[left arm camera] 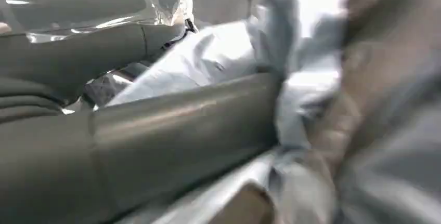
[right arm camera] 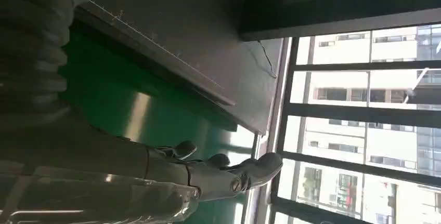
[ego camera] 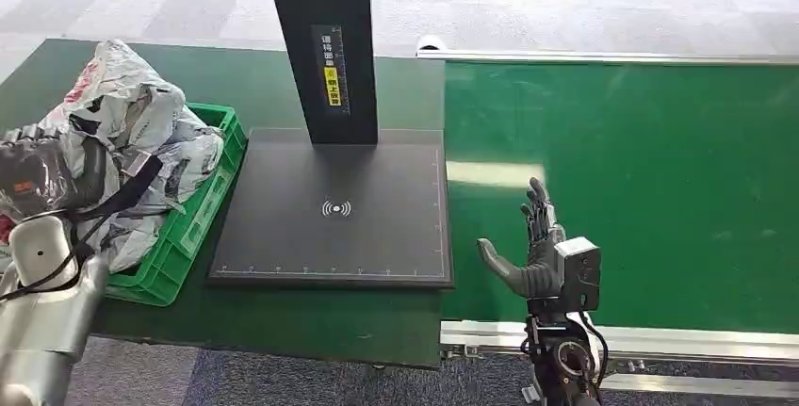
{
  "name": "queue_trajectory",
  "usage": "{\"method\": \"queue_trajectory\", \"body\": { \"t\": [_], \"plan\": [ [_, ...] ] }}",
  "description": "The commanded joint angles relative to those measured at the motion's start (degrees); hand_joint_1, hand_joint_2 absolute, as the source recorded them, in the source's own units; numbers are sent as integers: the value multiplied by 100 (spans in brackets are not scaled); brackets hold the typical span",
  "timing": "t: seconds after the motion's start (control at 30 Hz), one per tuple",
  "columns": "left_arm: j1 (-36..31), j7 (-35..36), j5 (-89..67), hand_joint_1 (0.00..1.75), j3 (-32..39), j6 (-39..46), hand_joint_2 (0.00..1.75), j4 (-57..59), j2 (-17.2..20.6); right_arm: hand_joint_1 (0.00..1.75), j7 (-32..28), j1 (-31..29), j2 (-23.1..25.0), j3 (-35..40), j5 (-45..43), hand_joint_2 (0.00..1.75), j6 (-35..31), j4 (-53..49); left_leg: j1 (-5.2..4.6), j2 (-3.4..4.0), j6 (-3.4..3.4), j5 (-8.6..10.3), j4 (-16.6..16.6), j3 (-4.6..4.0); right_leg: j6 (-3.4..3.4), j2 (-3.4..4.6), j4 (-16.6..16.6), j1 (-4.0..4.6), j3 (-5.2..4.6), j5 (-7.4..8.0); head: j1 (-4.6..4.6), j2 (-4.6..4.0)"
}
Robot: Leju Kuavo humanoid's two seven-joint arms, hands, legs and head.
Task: Moved the parcel from conveyor to table for the left to box.
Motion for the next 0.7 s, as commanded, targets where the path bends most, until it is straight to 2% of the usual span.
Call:
{"method": "queue_trajectory", "body": {
  "t": [0.03,0.07,0.1,0.13,0.17,0.2,0.23,0.7],
  "plan": [
    [390,-1214,-216,0,450,-33,0,-2307,-550,0,44,-112,-59,60,-64,175,-108,226,0,-14,-4,6,-16,11,-14,-30,-19,2,21,0,2,0],
    [295,-1600,-155,0,652,-33,0,-2435,-1117,0,46,-113,-63,45,-62,175,-104,231,1,-14,-2,2,-6,3,-8,-24,-11,2,12,-1,2,0],
    [38,-3327,687,0,1821,-33,0,-2342,-1917,0,47,-140,-58,37,-62,175,-103,265,-1,-15,-3,5,-11,5,-12,-28,-17,1,17,1,2,0],
    [-433,-5483,1624,0,3153,-33,0,-1812,-2686,0,38,-188,-58,43,-60,175,-92,327,-1,-29,-1,7,-6,-1,-8,-41,-16,0,18,1,0,0],
    [-481,-5644,1663,0,3174,-33,0,-1686,-2761,0,36,-215,-58,43,-60,175,-90,365,-2,-24,-1,7,-7,0,-8,-36,-17,0,16,2,0,0],
    [-343,-5644,2204,0,2750,-33,0,-1611,-2718,0,28,-273,-61,38,-59,175,-86,453,-6,-30,-2,14,-16,10,-11,-46,-26,-3,24,6,-2,0],
    [-322,-5644,2157,0,2712,-33,0,-1638,-2718,0,22,-284,-61,38,-58,175,-83,472,-13,-23,-2,8,-11,10,-8,-34,-18,-9,20,2,0,0],
    [-322,-5644,2157,0,2712,-33,0,-1638,-2718,0,22,-284,-61,38,-58,175,-83,472,-3,-12,-3,4,-8,14,-10,-25,-11,-1,21,3,0,0]
  ]
}}
